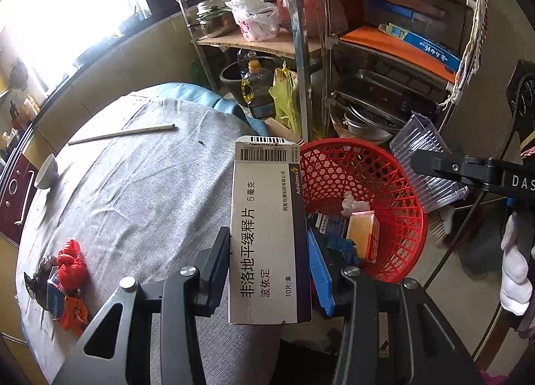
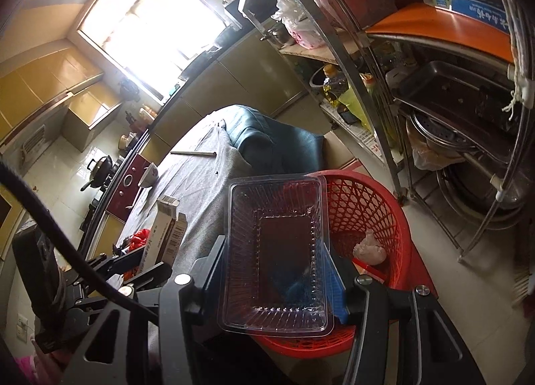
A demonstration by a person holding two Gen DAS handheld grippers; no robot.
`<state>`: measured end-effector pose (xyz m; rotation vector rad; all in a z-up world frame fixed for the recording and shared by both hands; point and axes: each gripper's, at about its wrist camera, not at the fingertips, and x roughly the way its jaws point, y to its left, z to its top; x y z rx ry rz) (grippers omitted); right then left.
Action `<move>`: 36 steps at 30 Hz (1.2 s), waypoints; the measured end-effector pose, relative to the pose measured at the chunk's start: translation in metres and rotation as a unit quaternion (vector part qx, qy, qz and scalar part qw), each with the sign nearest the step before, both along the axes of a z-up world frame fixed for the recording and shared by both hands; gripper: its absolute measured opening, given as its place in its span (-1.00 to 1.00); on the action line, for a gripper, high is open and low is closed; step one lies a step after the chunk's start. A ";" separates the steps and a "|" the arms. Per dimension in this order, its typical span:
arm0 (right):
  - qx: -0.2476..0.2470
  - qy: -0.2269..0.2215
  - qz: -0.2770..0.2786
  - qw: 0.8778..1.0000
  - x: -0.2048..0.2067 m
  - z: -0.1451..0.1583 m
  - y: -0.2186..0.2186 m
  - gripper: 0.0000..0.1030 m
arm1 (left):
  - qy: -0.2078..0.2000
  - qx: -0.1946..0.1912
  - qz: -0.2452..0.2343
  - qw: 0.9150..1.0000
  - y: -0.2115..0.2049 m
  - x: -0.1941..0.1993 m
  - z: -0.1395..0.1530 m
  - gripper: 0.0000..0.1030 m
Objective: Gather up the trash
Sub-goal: 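Carry the tray and white box over the red basket and open both tools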
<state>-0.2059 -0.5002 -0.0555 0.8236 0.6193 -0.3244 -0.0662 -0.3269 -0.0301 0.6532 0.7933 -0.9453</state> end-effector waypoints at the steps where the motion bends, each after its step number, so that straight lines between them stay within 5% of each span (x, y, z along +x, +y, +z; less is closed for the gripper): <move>1: 0.003 0.000 -0.001 1.000 -0.001 -0.001 -0.001 0.09 | -0.001 0.002 -0.001 1.000 -0.003 -0.001 -0.001 -0.10; 25: 0.054 0.014 -0.020 0.998 -0.007 -0.029 -0.014 0.14 | 0.018 0.028 -0.038 0.999 -0.039 -0.009 -0.026 -0.08; 31: 0.080 0.013 -0.026 0.996 0.000 -0.034 -0.016 0.15 | 0.021 0.021 -0.034 0.999 -0.036 -0.003 -0.026 0.19; 36: 0.078 0.012 -0.029 0.996 0.002 -0.031 -0.016 0.16 | 0.024 0.016 -0.018 0.999 -0.018 0.009 -0.024 0.20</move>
